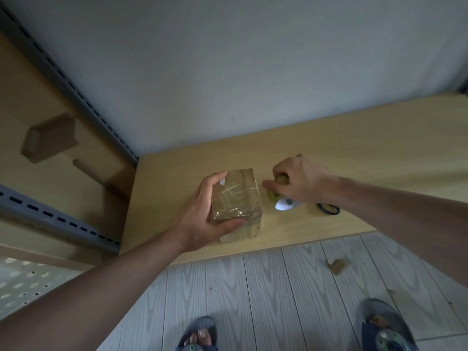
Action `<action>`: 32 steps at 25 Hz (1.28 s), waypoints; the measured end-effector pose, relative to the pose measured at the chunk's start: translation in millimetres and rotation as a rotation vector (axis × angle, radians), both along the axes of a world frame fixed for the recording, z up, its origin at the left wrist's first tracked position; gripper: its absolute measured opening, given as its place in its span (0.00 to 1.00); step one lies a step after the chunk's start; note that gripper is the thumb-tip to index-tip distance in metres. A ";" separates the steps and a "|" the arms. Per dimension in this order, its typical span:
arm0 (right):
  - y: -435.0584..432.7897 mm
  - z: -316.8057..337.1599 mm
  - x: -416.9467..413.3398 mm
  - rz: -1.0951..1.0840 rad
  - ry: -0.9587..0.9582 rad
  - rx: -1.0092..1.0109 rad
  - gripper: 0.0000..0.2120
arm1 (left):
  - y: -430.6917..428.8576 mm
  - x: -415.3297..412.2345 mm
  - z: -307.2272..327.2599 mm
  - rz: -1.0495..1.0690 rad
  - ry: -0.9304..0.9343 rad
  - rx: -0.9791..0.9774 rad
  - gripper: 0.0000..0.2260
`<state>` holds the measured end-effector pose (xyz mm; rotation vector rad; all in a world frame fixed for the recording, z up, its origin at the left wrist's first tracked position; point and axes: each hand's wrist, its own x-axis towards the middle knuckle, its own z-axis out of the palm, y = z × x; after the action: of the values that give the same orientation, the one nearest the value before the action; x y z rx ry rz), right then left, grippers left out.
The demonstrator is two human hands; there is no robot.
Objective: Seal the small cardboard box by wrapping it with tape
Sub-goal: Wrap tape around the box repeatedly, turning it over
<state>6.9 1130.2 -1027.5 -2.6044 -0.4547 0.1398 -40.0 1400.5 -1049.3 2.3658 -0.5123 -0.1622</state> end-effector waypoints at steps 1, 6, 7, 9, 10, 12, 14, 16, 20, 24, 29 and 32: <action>6.1 -4.3 -2.9 -0.002 -0.003 0.007 0.22 | 2.6 1.4 3.8 -0.026 -0.024 0.033 0.45; 19.5 -16.8 -12.2 -0.034 -0.036 0.089 0.22 | -3.3 18.8 58.8 -0.255 -0.117 0.509 0.50; 19.0 -16.0 -11.1 -0.035 -0.028 0.104 0.21 | -12.6 18.4 65.6 -0.239 -0.077 0.596 0.54; 19.4 -13.1 -8.7 -0.044 -0.010 0.127 0.21 | -35.3 14.1 65.4 -0.218 -0.062 0.721 0.59; 20.2 -12.8 -8.2 -0.054 -0.004 0.125 0.21 | -46.3 13.9 61.0 -0.211 -0.084 0.732 0.58; 20.7 -13.2 -7.1 -0.079 -0.001 0.114 0.21 | -55.0 19.3 55.1 -0.176 -0.112 0.620 0.54; 17.2 -3.1 -2.6 -0.115 -0.038 0.173 0.22 | -45.7 25.1 49.7 -0.145 -0.101 0.383 0.51; 11.6 16.1 5.0 -0.167 -0.103 0.306 0.23 | -27.9 21.6 37.1 -0.128 -0.040 0.115 0.47; 18.5 37.6 5.1 -0.029 0.005 0.420 0.23 | 17.8 13.8 8.3 -0.089 -0.001 0.057 0.47; 58.6 28.2 -2.5 0.097 0.189 0.404 0.23 | 40.6 34.5 21.8 -0.145 0.170 0.484 0.54; 95.2 34.6 9.7 0.089 0.261 0.465 0.24 | 21.6 31.4 9.2 -0.130 0.156 0.417 0.54; 81.8 35.9 16.4 0.114 0.286 0.443 0.27 | 24.4 23.9 3.9 -0.128 0.090 0.289 0.47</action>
<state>23.3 1211.9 -991.6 -2.0859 -0.4686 0.3970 -16.1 1424.9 -1045.3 2.5907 -0.6331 -0.4250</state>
